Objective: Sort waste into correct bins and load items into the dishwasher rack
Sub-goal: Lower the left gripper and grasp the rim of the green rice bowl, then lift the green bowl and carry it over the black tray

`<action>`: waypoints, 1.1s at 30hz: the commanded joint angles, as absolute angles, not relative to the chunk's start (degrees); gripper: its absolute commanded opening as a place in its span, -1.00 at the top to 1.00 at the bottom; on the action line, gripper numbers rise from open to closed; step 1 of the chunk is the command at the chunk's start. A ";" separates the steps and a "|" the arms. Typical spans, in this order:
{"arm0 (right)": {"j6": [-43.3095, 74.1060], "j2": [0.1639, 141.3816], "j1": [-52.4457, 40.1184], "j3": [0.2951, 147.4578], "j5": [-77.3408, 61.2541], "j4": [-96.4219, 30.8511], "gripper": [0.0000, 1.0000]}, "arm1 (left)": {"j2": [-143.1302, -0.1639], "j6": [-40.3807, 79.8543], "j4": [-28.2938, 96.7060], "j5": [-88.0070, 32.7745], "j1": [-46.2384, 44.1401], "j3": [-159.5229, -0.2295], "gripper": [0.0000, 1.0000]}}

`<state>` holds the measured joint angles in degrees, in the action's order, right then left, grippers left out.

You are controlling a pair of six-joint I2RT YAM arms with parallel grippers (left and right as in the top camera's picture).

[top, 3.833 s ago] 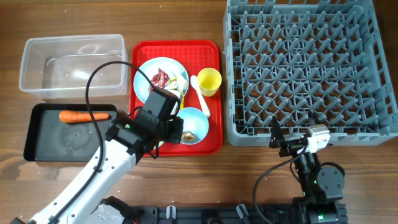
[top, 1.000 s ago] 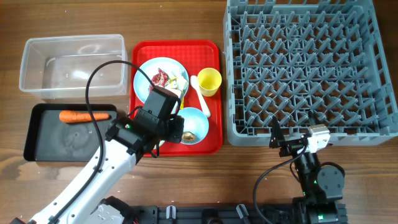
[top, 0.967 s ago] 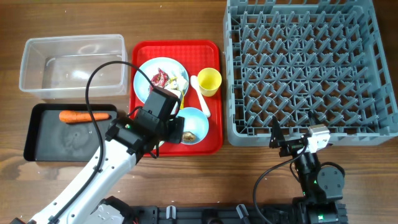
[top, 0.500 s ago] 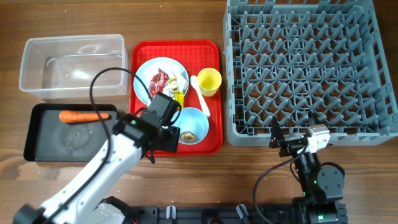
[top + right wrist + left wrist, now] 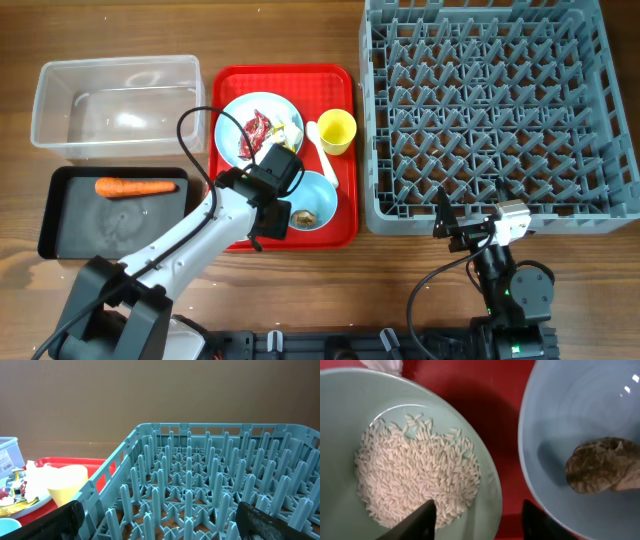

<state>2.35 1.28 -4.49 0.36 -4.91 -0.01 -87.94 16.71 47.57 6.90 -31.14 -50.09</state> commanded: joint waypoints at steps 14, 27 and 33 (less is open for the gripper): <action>3.14 1.13 -4.27 0.30 -4.73 0.21 -0.99 | -88.47 16.95 43.44 10.37 -31.24 -47.03 0.53; 3.14 1.13 -4.27 0.30 -4.73 0.21 -0.99 | -87.72 16.88 43.53 10.39 -31.24 -47.42 0.92; 3.16 1.13 -4.27 0.30 -4.73 0.21 -0.99 | -82.08 14.94 48.40 10.83 -31.00 -54.46 0.92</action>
